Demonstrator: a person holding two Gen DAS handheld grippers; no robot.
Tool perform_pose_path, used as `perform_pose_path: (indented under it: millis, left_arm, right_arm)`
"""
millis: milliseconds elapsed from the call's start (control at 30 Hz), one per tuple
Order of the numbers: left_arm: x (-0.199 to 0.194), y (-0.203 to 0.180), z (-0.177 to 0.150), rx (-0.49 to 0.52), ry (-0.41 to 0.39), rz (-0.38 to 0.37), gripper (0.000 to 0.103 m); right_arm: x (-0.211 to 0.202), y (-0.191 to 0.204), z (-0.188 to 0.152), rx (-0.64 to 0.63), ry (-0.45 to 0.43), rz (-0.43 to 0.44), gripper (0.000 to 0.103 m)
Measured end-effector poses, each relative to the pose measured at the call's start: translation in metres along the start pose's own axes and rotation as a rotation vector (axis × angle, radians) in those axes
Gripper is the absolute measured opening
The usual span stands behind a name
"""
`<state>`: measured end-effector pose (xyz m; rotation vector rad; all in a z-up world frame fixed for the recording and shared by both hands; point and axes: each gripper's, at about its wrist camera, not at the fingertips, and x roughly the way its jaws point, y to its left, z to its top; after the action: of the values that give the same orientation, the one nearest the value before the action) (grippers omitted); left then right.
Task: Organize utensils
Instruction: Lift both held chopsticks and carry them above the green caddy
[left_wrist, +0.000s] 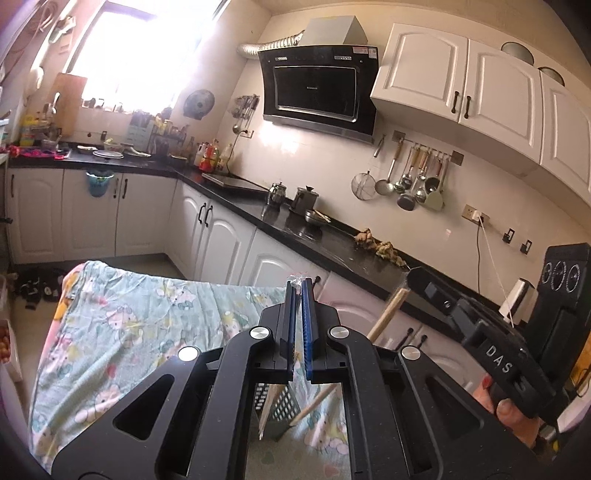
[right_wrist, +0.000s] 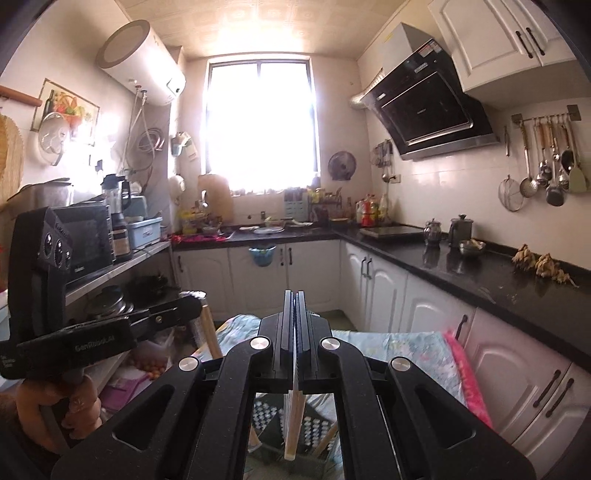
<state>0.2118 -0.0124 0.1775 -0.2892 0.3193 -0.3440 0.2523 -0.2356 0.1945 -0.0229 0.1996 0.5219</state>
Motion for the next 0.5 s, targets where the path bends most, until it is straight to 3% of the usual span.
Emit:
perform_pose_path:
  millis: [500]
  left_arm:
    - [0.045,-0.001,-0.018,0.086,-0.022,0.083,0.001]
  right_arm:
    - [0.042,-0.004,-0.022,-0.058,0.027,-0.057,0.001]
